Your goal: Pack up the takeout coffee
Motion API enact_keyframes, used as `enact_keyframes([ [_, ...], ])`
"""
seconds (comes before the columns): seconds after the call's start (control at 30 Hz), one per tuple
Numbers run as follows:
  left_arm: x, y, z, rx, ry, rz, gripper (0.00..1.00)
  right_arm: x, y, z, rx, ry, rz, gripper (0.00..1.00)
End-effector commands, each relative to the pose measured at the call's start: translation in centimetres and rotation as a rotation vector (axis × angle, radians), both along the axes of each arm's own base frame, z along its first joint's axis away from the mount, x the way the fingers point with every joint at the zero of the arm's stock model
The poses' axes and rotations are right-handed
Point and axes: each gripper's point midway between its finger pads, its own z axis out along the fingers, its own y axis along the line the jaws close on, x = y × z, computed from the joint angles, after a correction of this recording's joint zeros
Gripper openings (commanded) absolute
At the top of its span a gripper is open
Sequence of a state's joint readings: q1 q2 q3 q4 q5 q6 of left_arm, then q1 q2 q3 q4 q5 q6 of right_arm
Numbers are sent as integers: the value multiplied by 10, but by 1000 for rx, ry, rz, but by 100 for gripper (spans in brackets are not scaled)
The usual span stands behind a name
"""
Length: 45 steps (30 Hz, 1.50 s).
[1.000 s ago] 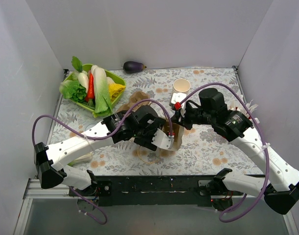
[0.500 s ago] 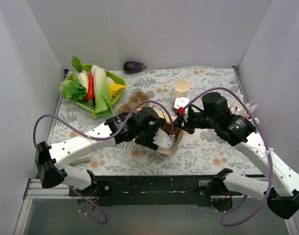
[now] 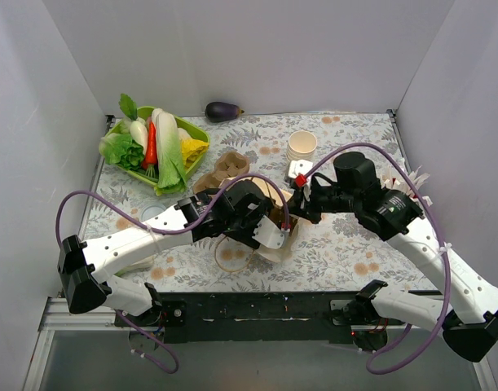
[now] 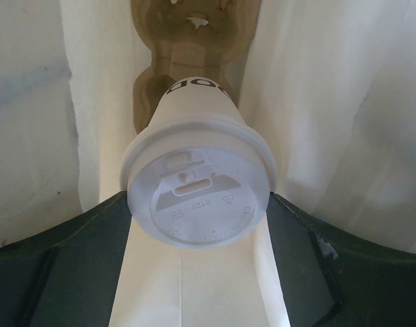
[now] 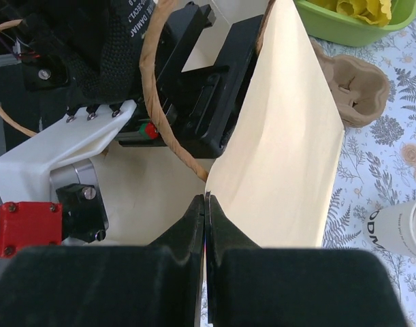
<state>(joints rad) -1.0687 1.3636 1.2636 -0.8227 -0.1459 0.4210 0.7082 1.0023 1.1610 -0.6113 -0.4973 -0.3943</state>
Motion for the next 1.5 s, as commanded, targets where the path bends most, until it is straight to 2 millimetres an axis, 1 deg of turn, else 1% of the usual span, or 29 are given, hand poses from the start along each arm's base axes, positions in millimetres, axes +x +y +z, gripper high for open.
enact_keyframes([
  [0.0,9,-9,30,-64,-94,-40,0,-1,11,19,83,36,10,1],
  [0.03,11,-11,31,-66,-102,-47,0,2,11,18,84,50,-1,1],
  [0.17,9,-12,30,-66,-83,-45,0,15,6,27,117,94,-50,1],
  [0.33,7,-8,26,-70,-52,-12,0,16,5,33,126,97,-45,1],
  [0.43,7,-9,26,-76,-45,-19,0,18,3,34,119,103,-55,1],
  [0.63,0,-11,16,-47,7,-49,0,25,3,40,126,91,-72,1],
  [0.77,0,-11,17,-45,12,-46,0,34,-1,43,125,50,-117,1],
  [0.83,-2,-9,16,-35,18,-49,0,34,-3,43,118,31,-112,1],
  [0.87,-2,-10,15,-29,25,-48,0,38,-5,41,107,25,-138,1],
  [0.93,-7,-8,13,-18,58,-55,0,43,-9,41,102,6,-166,1],
  [0.97,-8,-9,15,-22,63,-58,0,47,-11,42,96,-6,-192,1],
  [1.0,-10,-8,13,-12,75,-59,0,48,-13,42,95,-12,-200,1],
  [1.07,-14,-6,7,-1,94,-73,0,48,-12,43,99,-21,-198,1],
  [1.1,-15,-7,9,-13,88,-80,0,49,-12,44,102,-22,-200,1],
  [1.23,-16,-10,6,-17,88,-102,0,47,-6,45,122,-4,-175,1],
  [1.27,-15,-10,4,-15,92,-96,0,42,-2,47,134,5,-134,1],
  [1.3,-14,-10,5,-17,98,-80,0,38,0,48,139,7,-110,1],
  [1.33,-11,-11,0,-7,106,-68,0,35,2,49,145,11,-93,1],
  [1.4,-5,-13,2,-17,96,-40,0,30,3,50,148,20,-66,1],
  [1.47,3,-15,1,-11,84,-16,0,25,2,47,141,31,-45,1],
])
